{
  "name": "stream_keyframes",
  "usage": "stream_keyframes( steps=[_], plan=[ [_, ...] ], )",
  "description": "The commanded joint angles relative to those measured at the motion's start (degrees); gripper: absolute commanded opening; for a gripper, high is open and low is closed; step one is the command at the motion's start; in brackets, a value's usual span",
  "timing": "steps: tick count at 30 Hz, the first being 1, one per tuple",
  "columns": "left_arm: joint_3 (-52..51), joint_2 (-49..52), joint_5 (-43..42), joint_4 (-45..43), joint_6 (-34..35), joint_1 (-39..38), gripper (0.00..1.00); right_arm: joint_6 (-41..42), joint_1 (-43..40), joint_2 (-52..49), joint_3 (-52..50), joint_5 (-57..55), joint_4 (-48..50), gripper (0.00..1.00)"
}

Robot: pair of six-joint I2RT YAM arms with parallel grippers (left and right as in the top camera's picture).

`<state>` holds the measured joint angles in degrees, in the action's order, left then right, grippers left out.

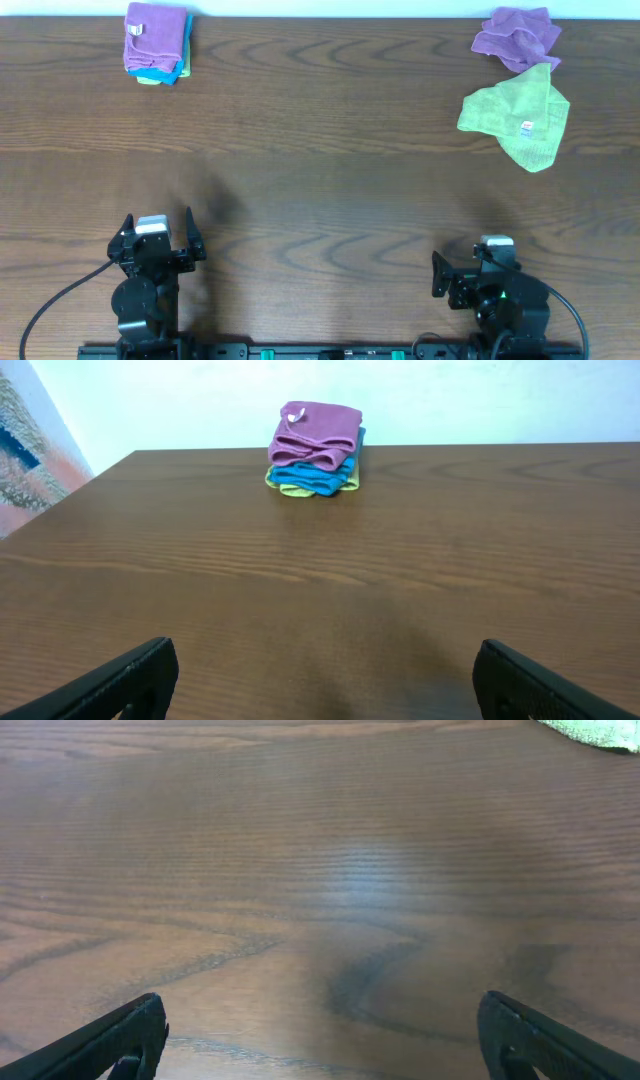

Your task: Fold the cloth

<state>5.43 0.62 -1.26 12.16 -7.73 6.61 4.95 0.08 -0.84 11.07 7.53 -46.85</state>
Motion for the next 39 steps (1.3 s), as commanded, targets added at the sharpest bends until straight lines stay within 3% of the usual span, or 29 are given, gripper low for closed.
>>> stream_keyframes(
  steps=[1,39],
  plan=[
    [-1.68,-0.26,0.61,0.48,0.04,0.22,0.95,-0.31,0.44,0.52,-0.59,0.42,-0.04,0.99],
    [-1.68,-0.26,0.61,0.48,0.04,0.22,0.95,-0.31,0.44,0.52,-0.59,0.42,1.46,0.99]
  ],
)
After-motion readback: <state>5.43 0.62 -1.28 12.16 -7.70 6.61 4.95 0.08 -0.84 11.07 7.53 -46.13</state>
